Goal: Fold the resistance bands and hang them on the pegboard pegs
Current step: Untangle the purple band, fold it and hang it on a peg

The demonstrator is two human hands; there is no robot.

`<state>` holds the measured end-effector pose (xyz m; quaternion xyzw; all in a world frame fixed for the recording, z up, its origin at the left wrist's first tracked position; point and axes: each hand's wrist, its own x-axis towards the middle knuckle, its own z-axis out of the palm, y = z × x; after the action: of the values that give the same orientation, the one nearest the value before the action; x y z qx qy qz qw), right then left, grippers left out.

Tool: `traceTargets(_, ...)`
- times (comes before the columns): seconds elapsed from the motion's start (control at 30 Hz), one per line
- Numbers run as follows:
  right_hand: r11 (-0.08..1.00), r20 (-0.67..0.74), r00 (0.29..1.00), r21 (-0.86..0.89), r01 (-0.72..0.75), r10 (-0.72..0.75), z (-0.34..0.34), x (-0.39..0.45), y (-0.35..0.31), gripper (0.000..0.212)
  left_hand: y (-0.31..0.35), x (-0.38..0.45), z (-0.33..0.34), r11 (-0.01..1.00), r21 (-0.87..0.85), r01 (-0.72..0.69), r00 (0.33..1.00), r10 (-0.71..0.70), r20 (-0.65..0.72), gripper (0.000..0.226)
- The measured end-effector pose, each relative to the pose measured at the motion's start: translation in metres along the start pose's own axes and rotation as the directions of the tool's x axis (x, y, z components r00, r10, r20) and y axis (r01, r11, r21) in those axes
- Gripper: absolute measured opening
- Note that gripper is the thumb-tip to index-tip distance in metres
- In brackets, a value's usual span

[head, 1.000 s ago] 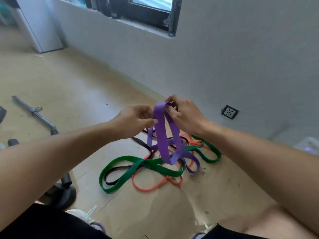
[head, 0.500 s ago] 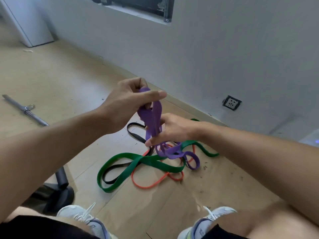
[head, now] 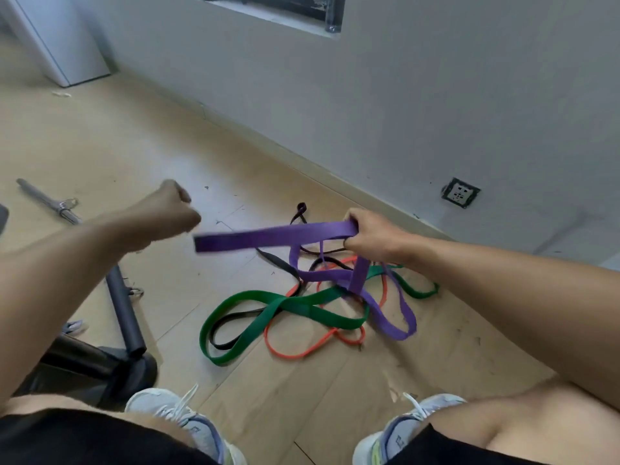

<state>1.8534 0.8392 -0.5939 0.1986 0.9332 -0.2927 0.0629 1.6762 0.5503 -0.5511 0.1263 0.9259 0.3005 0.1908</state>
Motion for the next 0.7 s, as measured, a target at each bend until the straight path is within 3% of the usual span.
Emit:
traceTargets(0.07,0.995,-0.048,0.995,0.049,0.089,-0.086,-0.004,-0.004,-0.013,0.02,-0.001,-0.007,0.013,0.992,0.12,-0.047,0.989,0.03,0.144,0.058)
traceTargets(0.2,0.969,-0.016,0.979,0.134,0.206,-0.205,0.003,-0.016,-0.047,0.028,0.046,-0.04,0.042,0.928,0.09,-0.362,0.884,0.311,0.349,0.09)
traceTargets(0.3,0.93,-0.071,0.957,0.226,0.289,-0.28,-0.002,-0.021,-0.067,0.032,0.071,-0.054,0.063,0.851,0.036,-0.525,0.801,0.479,0.358,0.063)
traceTargets(0.43,0.921,-0.039,0.937,0.178,0.348,-0.346,-0.012,-0.03,-0.071,0.034,0.081,-0.057,0.058,0.77,0.199,-0.606,0.79,0.555,0.259,0.039)
traceTargets(0.53,0.945,0.073,0.943,0.039,0.324,-0.326,-0.01,-0.031,-0.066,0.029,0.081,-0.058,0.047,0.737,0.302,-0.605,0.796,0.547,0.258,0.047)
traceTargets(0.6,0.955,0.171,0.94,0.051,0.292,-0.296,-0.004,-0.029,-0.06,0.029,0.083,-0.063,0.039,0.741,0.229,-0.632,0.773,0.581,0.255,0.048)
traceTargets(0.7,0.971,0.339,0.91,0.073,0.228,-0.24,0.008,-0.027,-0.043,0.027,0.09,-0.072,0.026,0.778,-0.148,-0.611,0.766,0.628,0.136,0.042)
